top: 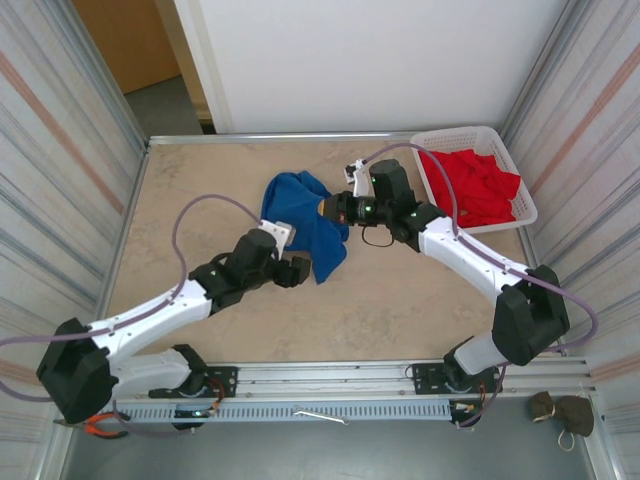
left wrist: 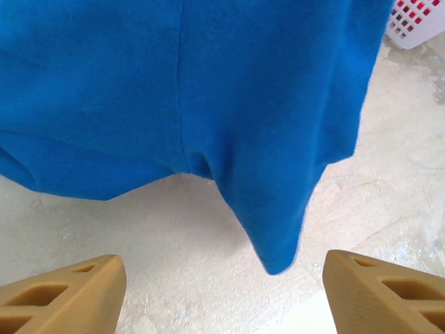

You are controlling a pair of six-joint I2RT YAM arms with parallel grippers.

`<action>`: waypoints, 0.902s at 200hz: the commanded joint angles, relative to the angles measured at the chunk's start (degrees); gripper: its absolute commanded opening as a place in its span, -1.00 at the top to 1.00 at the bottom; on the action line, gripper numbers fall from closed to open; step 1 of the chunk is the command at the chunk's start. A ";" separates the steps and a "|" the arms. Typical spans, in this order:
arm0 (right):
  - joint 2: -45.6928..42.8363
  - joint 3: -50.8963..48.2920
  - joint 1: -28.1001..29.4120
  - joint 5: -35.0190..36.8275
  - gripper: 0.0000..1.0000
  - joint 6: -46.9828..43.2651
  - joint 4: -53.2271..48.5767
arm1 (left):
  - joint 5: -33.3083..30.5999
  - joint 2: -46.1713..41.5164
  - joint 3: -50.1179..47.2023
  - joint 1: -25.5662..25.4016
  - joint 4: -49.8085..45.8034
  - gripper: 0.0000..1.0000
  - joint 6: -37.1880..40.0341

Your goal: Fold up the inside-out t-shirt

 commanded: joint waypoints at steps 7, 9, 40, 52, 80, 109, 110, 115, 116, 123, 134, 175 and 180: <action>-0.32 -0.38 1.96 2.07 1.00 6.41 6.14 | -2.92 -2.22 -4.82 -0.38 2.62 -0.58 -2.77; -0.28 -0.34 2.09 2.17 1.00 6.69 6.36 | -3.11 -2.32 -5.14 -0.38 2.98 -0.61 -3.14; 0.49 0.23 2.99 2.78 1.00 10.21 9.87 | 0.53 -1.84 -9.67 0.31 10.91 -0.69 -7.61; 0.63 0.62 3.23 3.22 1.00 10.61 10.33 | 1.57 -0.86 -10.00 0.07 13.61 -0.71 -8.35; 1.03 1.88 3.30 4.15 1.00 10.84 9.87 | 2.70 3.33 -8.30 -1.72 17.11 -0.75 -7.04; 1.42 2.47 3.26 4.75 1.00 12.06 10.54 | 2.89 8.98 -6.30 -3.10 20.16 -0.77 -6.84; 1.40 2.52 3.28 4.81 1.00 12.09 10.54 | 2.79 9.20 -6.21 -3.10 20.26 -0.77 -6.81; 1.42 2.46 3.31 4.97 1.00 12.33 10.57 | 2.35 10.23 -5.82 -3.09 20.56 -0.78 -7.06; 1.40 2.47 3.31 4.96 1.00 12.40 10.60 | 2.17 10.44 -5.76 -3.10 20.64 -0.78 -7.05; 1.45 2.54 3.31 5.19 1.00 12.68 10.78 | 1.13 11.75 -5.23 -3.10 21.09 -0.77 -7.03; 1.41 2.66 3.31 5.62 1.00 13.04 10.93 | -0.09 13.65 -3.97 -2.93 21.78 -0.73 -6.70; 5.58 6.34 2.39 8.30 1.00 14.68 9.89 | 9.76 12.37 -1.19 3.30 23.22 1.00 -8.45; 7.06 7.50 1.98 8.36 1.00 14.86 9.84 | 12.55 11.38 -1.67 4.60 23.51 1.00 -9.32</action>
